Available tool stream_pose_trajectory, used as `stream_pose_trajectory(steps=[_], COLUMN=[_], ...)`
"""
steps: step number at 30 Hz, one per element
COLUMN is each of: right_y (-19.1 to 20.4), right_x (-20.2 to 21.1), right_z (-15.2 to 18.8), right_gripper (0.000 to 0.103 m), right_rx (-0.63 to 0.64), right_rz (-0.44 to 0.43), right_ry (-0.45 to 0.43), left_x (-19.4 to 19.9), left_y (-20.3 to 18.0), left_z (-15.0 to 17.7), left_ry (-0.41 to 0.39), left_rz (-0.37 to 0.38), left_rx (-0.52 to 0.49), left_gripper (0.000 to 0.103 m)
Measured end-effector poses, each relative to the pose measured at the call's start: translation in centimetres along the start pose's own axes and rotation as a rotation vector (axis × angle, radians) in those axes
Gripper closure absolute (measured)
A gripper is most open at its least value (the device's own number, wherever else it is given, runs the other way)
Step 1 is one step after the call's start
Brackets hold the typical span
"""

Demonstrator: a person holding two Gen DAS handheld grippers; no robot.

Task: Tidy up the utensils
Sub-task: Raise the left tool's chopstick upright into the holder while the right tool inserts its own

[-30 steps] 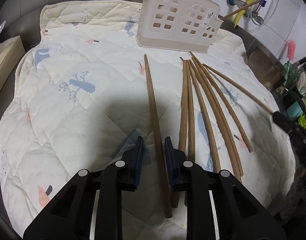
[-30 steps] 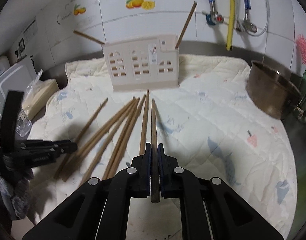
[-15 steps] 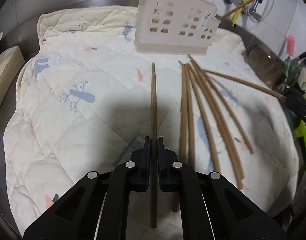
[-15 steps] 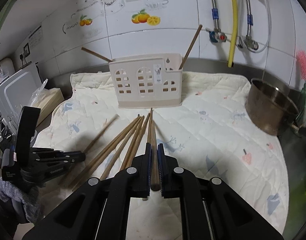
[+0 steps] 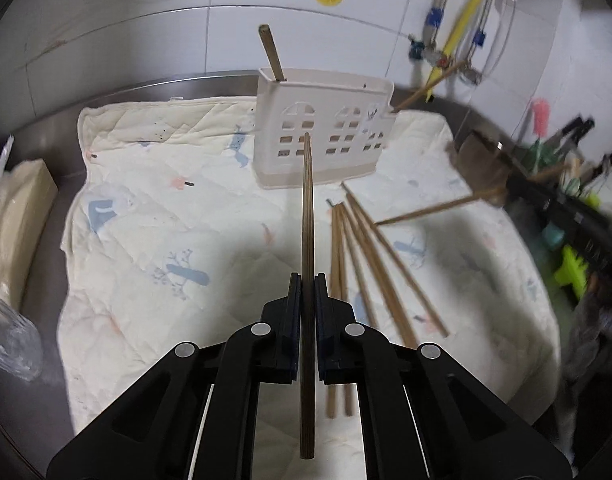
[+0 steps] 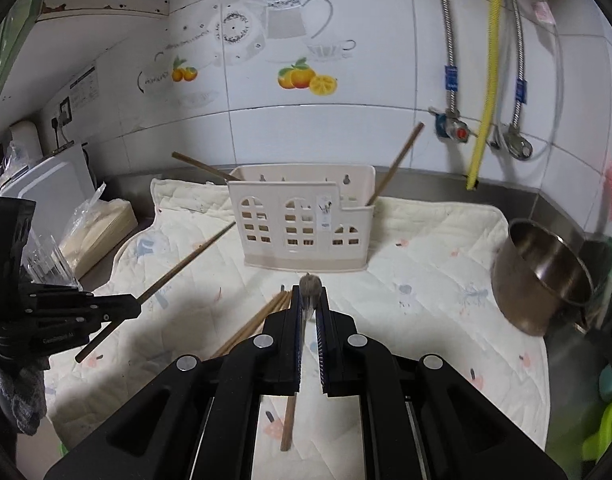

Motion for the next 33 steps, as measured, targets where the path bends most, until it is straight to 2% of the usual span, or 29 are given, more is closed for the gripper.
stream_pose_trajectory(steps=[4, 7, 13, 21, 25, 29, 33], right_y=[0.4, 0.5, 0.6, 0.7, 0.8, 0.8, 0.8], right_x=[0.0, -0.2, -0.3, -0.3, -0.4, -0.8, -1.2], right_z=[-0.4, -0.3, -0.2, 0.1, -0.2, -0.8, -1.2], right_gripper=[0.096, 0.096, 0.096, 0.096, 0.096, 0.096, 0.096], right_rx=[0.02, 0.016, 0.022, 0.025, 0.03, 0.034, 0.04], right_rz=[-0.003, -0.006, -0.005, -0.003, -0.004, -0.008, -0.013], right_ry=[-0.01, -0.009, -0.01, -0.015, -0.016, -0.014, -0.003], left_x=[-0.3, -0.2, -0.2, -1.0, 0.1, 1.5, 1.9], left_y=[0.7, 1.0, 1.4, 2.0, 1.5, 1.2, 0.7], left_z=[1.6, 2.3, 2.9, 4.7, 3.1, 0.0, -2.3], left_ry=[0.044, 0.046, 0.069, 0.087, 0.041, -0.028, -0.062], left_rz=[-0.016, -0.006, -0.03, -0.026, -0.014, -0.011, 0.012], left_rx=[-0.005, 0.028, -0.006, 0.038, 0.024, 0.0, -0.013], left_gripper=[0.098, 0.098, 0.098, 0.098, 0.098, 0.098, 0.098])
Point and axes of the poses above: each gripper's, at about its wrist camera, not at the fingertips, and x roughly against the way its jaws point, y to its left, z to its underside, the point moved 9 cm from there along -x, roughly the way its jaws point, and after that the axes turned 12 degrees about -y, right-handed, at the moved point
